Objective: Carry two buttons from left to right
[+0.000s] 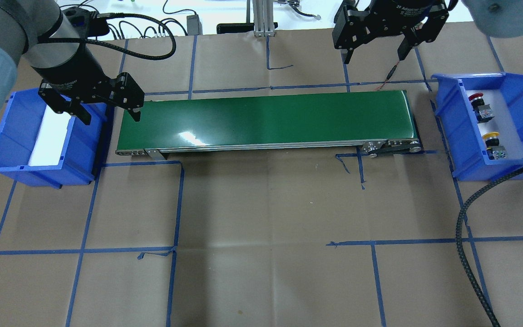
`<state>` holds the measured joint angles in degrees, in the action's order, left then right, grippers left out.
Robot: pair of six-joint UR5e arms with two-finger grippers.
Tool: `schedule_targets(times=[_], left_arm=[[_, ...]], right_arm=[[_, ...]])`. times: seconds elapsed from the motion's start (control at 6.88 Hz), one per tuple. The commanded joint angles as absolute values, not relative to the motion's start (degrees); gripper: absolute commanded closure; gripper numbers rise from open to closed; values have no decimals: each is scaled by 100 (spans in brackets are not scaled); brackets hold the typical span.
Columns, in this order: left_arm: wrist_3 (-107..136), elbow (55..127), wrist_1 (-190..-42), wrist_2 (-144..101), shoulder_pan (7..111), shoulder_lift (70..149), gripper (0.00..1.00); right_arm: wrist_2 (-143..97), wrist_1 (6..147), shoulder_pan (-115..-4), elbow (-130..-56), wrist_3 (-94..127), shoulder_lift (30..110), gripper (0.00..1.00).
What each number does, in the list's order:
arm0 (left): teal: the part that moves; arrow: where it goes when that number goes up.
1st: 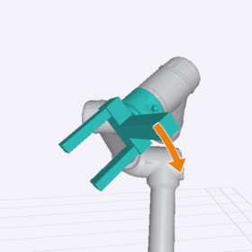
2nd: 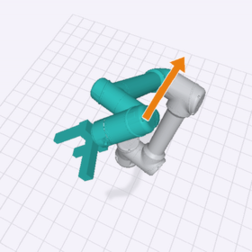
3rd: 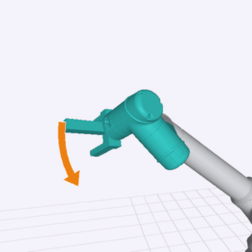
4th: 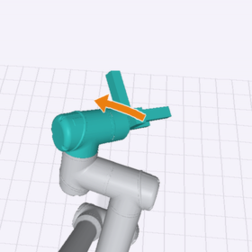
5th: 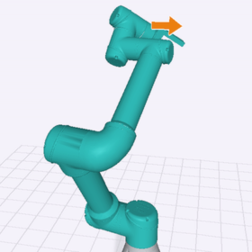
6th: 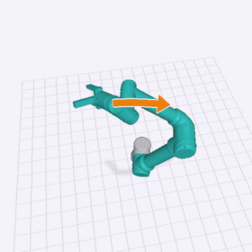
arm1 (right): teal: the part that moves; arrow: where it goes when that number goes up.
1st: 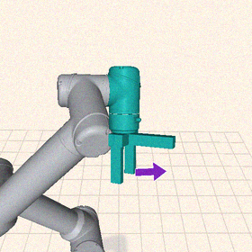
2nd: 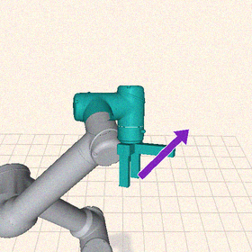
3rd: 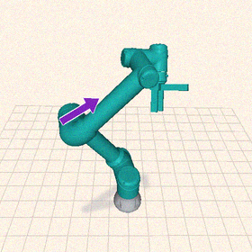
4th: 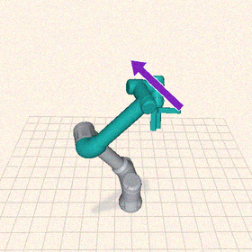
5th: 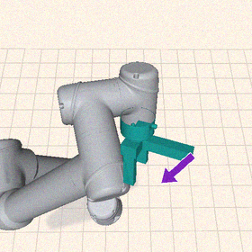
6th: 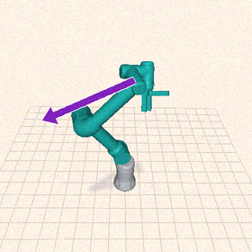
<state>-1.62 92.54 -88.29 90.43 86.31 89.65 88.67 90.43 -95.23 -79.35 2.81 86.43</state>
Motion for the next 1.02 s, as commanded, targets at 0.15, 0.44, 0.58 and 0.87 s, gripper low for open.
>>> schedule_targets(times=[0.15,0.44,0.58,0.87], left_arm=[[-158,9255,-8833,9035,8631,8965,0],[-158,9255,-8824,9035,8631,8965,0],[-158,9255,-8824,9026,8631,8965,0],[-158,9255,-8824,9018,8631,8965,0]], right_arm=[[8868,8842,-9527,-8776,325,9296,0],[8929,8982,-9493,-9403,238,9729,0],[8930,8982,-9492,-9378,237,9686,0],[8938,8982,-9501,-9387,229,9659,0]])
